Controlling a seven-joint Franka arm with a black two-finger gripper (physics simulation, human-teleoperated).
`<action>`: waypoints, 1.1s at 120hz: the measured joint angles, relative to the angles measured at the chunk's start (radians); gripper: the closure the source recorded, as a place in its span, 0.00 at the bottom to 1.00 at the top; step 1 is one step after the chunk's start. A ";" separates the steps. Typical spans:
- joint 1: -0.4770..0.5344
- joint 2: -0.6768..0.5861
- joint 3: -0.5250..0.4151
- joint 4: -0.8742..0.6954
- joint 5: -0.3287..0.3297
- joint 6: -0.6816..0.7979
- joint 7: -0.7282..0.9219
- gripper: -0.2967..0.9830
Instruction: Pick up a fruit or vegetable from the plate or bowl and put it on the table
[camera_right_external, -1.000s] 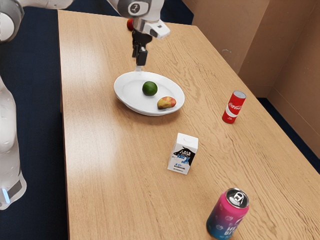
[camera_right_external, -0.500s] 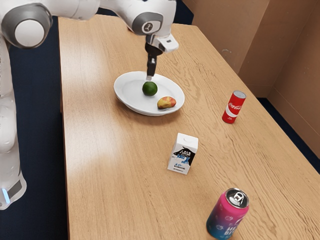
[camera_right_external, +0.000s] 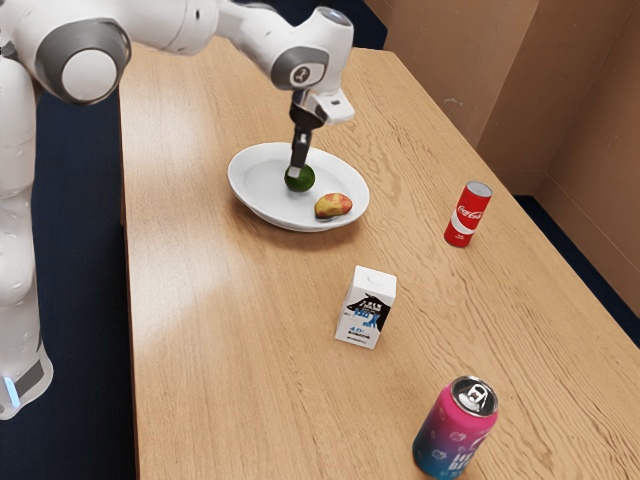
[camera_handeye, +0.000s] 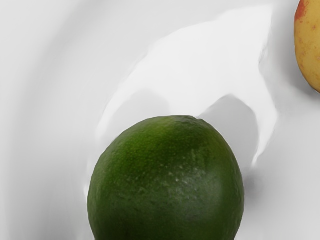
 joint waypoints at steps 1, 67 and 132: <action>0.000 0.001 0.000 0.000 0.000 0.000 0.001 0.23; 0.009 0.096 0.000 0.039 -0.045 0.002 0.050 0.40; 0.172 -0.117 -0.231 0.039 -0.087 -0.152 -0.028 0.52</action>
